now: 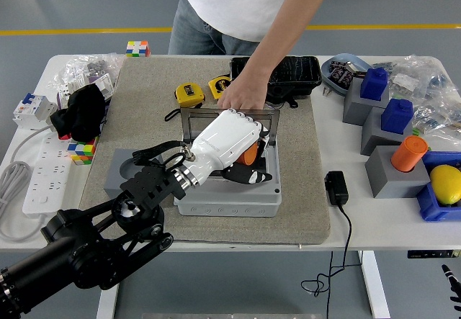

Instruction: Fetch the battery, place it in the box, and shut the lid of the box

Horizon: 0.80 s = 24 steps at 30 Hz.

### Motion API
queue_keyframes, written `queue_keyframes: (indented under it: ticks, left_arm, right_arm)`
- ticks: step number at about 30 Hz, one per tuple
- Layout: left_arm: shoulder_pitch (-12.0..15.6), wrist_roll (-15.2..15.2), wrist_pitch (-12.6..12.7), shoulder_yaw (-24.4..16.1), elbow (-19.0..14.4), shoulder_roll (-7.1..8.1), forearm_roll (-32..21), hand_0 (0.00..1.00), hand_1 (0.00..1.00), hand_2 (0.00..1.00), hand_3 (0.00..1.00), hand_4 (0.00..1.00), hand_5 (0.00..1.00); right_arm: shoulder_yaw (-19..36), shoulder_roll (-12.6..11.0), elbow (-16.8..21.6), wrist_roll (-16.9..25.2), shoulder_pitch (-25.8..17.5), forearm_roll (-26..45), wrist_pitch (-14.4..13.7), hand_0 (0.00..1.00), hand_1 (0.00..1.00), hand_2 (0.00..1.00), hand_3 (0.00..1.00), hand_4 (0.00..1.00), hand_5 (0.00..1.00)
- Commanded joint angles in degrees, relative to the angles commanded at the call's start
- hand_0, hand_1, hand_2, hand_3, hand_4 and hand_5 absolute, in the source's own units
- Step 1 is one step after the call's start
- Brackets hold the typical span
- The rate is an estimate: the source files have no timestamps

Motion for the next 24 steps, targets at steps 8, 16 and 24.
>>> queue_keyframes:
  ticks: [8, 16, 24]
  left_arm:
    - [0.3, 0.1, -0.2, 0.6, 0.5, 0.20, 0.0, 0.059, 0.002, 0.031, 0.002, 0.998, 0.428]
    - [0.6, -0.2, 0.0, 1.0, 1.3, 0.00, 0.0, 0.064, 0.002, 0.034, 0.002, 0.998, 0.419]
    - [0.9, -0.9, 0.4, 1.3, 2.0, -0.21, -0.3, 0.064, 0.002, 0.034, 0.003, 0.998, 0.531]
  right_arm:
    - [-0.2, -0.1, 0.0, 0.0, 0.0, 0.1, 0.0, 0.818, 0.811, 0.776, 0.809, 0.998, 0.998]
    - [-0.6, -0.1, 0.0, -0.1, -0.2, 0.3, 0.0, 0.818, 0.811, 0.776, 0.809, 0.998, 0.998]
    - [-0.8, -0.2, 0.0, -0.1, -0.2, 0.4, 0.0, 0.816, 0.811, 0.776, 0.809, 0.998, 0.998]
